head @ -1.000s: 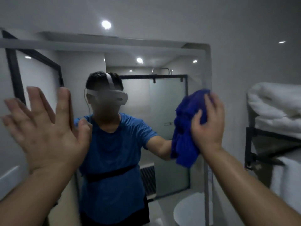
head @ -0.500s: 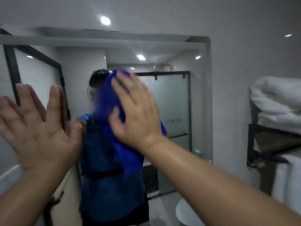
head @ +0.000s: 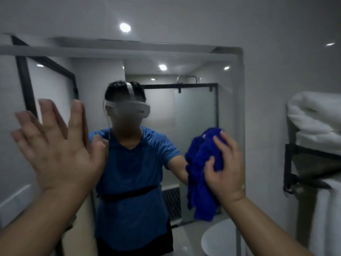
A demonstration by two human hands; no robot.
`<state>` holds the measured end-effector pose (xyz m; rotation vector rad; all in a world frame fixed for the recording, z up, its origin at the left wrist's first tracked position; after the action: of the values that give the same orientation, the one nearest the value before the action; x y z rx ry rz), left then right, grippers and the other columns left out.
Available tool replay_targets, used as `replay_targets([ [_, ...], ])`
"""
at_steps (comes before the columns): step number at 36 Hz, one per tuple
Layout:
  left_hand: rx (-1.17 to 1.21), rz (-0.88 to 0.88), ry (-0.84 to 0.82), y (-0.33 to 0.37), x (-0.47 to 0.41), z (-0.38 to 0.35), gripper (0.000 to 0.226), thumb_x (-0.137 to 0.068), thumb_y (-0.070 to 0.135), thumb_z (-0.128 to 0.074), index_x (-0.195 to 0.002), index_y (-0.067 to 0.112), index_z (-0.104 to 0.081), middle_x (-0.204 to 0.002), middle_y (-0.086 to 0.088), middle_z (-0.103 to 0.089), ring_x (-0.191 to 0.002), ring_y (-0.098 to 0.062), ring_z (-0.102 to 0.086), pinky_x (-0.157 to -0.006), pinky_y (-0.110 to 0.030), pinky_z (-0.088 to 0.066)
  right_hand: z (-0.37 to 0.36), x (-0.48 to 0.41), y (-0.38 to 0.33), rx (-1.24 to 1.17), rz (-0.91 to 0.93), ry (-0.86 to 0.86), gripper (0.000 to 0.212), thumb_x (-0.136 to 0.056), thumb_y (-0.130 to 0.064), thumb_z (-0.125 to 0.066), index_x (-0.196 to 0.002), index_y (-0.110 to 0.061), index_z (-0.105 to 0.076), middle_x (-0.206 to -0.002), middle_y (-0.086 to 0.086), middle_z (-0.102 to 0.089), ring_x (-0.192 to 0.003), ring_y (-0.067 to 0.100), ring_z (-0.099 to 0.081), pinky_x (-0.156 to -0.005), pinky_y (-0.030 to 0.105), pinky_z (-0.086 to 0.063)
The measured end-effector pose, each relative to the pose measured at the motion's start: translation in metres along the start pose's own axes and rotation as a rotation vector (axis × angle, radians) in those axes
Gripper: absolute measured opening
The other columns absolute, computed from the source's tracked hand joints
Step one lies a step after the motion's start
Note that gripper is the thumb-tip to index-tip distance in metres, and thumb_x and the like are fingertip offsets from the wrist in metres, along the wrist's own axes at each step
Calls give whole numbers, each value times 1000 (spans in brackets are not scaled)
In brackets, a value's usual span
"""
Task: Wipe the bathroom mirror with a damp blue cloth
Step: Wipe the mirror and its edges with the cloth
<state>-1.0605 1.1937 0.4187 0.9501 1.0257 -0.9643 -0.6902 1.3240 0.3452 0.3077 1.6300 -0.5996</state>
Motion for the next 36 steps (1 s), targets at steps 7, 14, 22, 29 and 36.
replay_targets([
  [7,-41,-25,35,13,1,13,80,-96,59,-31,-170,38,-7,-178,-10,7,-161,-50,4,-126,-72,-3,-39,-150,-92,-48,-257,160,61,-103,-37,-43,-155,-6,-49,-166,13,-39,-153,30,-38,-128,38,-29],
  [14,96,-160,-63,36,31,36,58,-98,36,-46,-154,21,-54,-159,-11,-48,-136,-42,-49,-108,-54,-38,-106,-117,-208,-80,231,-171,76,-87,-21,-62,-159,-8,-45,-170,16,-34,-160,36,-27,-130,53,-23],
  [22,288,-76,-171,16,58,61,24,-92,28,-47,-94,29,-71,-156,4,-50,-148,-22,-42,-118,-53,-38,-123,-5,-219,-208,345,-315,67,-88,-20,-66,-153,-24,-54,-169,2,-38,-162,26,-25,-126,54,-32],
  [29,273,-164,-298,14,80,69,26,-87,34,-58,-110,46,-58,-161,12,-42,-154,-15,-33,-120,-55,-37,-104,64,-166,-168,393,-371,68,-85,-20,-74,-152,-26,-58,-170,-4,-37,-159,29,-32,-127,53,-32],
  [36,-80,15,-527,-16,78,39,121,-54,110,-36,-155,68,17,-175,4,28,-161,-47,5,-114,-81,-27,-33,11,-51,-43,-70,-61,55,-87,-18,-56,-142,-13,-64,-161,4,-46,-148,29,-46,-123,46,-39],
])
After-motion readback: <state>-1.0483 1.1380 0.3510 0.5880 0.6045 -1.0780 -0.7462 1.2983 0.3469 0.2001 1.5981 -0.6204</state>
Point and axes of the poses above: each hand's wrist, its own x-axis away from the middle knuckle, its own z-axis out of the back of the hand, y = z × x, the point moved 10 cm from there along -x, towards the middle knuckle
